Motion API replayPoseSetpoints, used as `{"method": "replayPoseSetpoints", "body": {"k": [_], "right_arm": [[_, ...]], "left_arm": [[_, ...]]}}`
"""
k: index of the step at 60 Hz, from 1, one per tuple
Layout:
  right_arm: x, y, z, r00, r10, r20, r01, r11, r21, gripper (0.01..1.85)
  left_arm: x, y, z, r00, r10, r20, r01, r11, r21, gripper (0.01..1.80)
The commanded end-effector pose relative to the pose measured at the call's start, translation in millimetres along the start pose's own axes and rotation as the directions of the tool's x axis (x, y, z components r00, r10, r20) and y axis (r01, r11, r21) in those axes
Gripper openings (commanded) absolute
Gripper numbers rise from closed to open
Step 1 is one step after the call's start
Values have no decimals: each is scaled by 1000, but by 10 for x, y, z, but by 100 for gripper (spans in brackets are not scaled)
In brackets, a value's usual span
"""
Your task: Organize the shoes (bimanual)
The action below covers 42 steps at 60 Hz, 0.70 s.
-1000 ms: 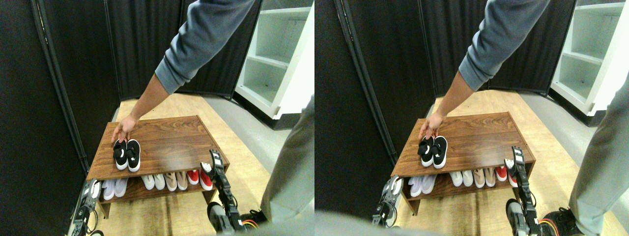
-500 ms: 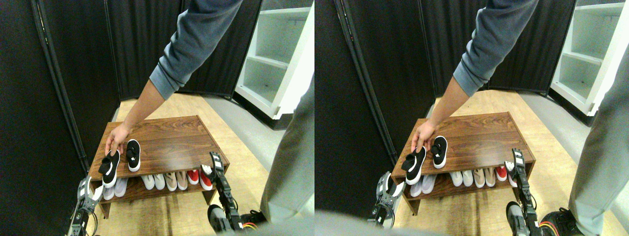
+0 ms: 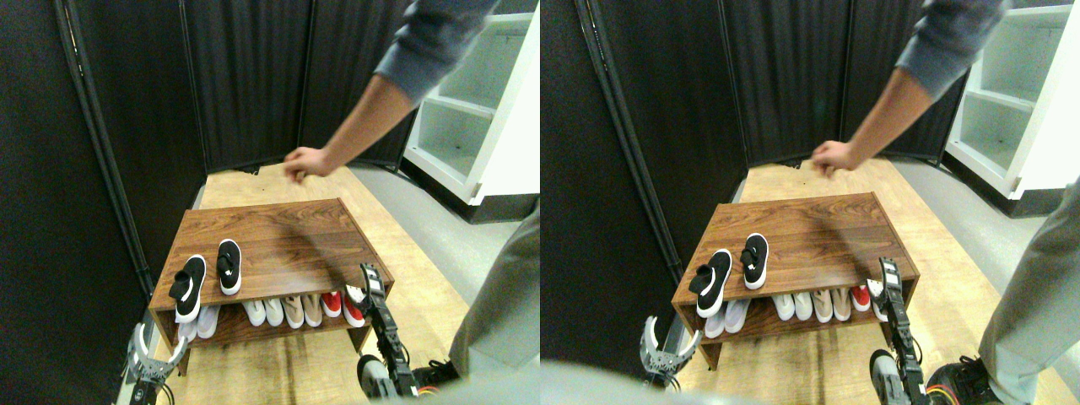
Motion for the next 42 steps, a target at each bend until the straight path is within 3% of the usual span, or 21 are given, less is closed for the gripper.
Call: {"method": "replayPoseSetpoints", "body": {"k": [1, 9, 14, 25, 28, 42], "right_arm": [[31, 39, 78, 999, 27, 45, -27, 1000, 0, 48], [49, 55, 84, 999, 26, 37, -26, 1000, 3, 48], [57, 57, 78, 999, 23, 38, -23, 1000, 1, 48], [81, 57, 68, 999, 20, 29, -20, 1000, 18, 49], [88, 59, 70, 999, 32, 39, -33, 999, 23, 48], [97, 56, 81, 999, 25, 35, -26, 999, 39, 48]], "left_arm": [[57, -62, -33, 999, -41, 7, 40, 998, 44, 120], [209, 8, -87, 1000, 2, 0, -2, 1000, -18, 157], [285, 48, -107, 1000, 0, -13, -1, 999, -34, 166], [486, 124, -185, 1000, 23, -19, -24, 998, -57, 166], [563, 147, -223, 999, 54, 0, -54, 996, -77, 170], [781, 247, -395, 997, 71, 36, -65, 989, -134, 164]]}}
